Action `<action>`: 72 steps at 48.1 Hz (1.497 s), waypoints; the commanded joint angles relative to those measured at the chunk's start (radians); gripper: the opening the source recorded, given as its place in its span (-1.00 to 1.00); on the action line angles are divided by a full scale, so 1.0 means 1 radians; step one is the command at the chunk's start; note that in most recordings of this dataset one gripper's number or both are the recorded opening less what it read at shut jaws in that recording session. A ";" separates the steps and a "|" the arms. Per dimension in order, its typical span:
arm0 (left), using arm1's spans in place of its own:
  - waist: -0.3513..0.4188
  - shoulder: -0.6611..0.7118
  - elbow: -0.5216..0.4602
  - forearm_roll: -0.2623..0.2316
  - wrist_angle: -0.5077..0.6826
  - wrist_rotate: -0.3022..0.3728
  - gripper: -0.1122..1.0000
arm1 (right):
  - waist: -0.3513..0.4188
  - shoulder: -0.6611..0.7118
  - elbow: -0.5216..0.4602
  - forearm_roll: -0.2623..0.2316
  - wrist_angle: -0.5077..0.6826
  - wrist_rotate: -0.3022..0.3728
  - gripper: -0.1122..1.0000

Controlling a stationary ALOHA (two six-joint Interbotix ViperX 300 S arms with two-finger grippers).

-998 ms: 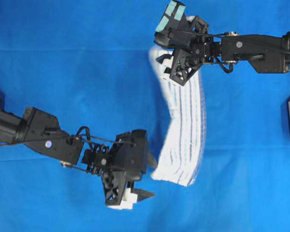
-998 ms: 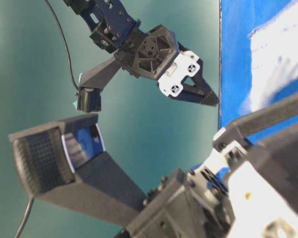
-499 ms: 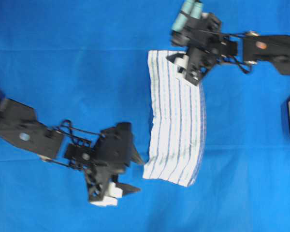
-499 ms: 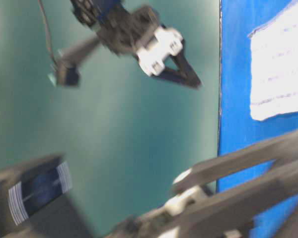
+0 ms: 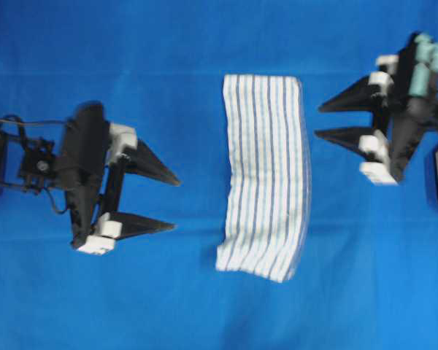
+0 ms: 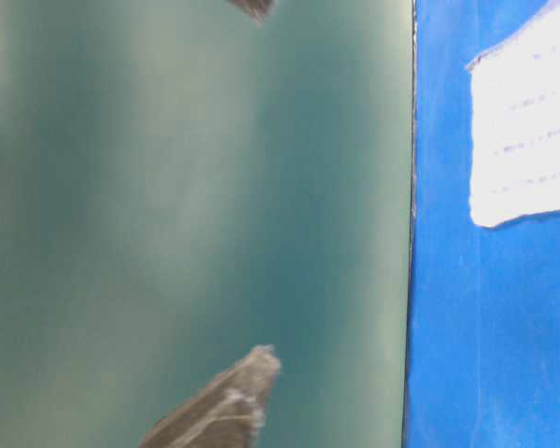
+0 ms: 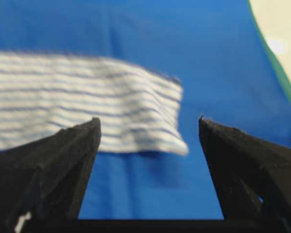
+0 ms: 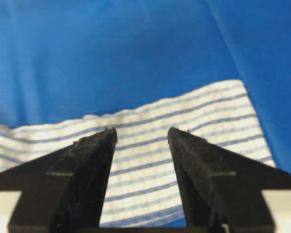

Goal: Fold the blue towel.
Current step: 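Retract both grippers outward away from the strip, then move both grippers to the strip's top corners and pinch them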

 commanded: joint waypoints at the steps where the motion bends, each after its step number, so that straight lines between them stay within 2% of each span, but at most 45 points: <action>1: 0.023 -0.051 0.017 0.002 -0.054 0.018 0.55 | 0.015 -0.052 0.012 0.000 -0.012 0.002 0.16; 11: 0.049 -0.110 0.084 0.002 -0.153 0.048 0.55 | 0.026 -0.098 0.066 -0.006 -0.058 0.000 0.16; 19: 0.066 -0.094 0.081 0.002 -0.172 0.049 0.55 | 0.017 -0.094 0.067 -0.015 -0.064 -0.003 0.16; 29: 0.149 -0.011 0.044 0.002 -0.190 0.051 0.55 | -0.092 -0.052 0.063 -0.023 -0.071 -0.003 0.16; 40: 0.281 0.186 -0.026 0.002 -0.225 0.051 0.61 | -0.268 0.095 0.040 -0.025 -0.089 -0.003 0.22; 50: 0.390 0.350 -0.100 0.002 -0.227 0.051 0.82 | -0.391 0.270 0.009 -0.026 -0.144 -0.006 0.41; 62: 0.497 0.518 -0.189 0.002 -0.232 0.049 0.87 | -0.485 0.503 -0.034 -0.040 -0.272 -0.012 0.41; 72: 0.515 0.643 -0.264 0.002 -0.233 0.051 0.87 | -0.509 0.649 -0.092 -0.060 -0.304 -0.015 0.41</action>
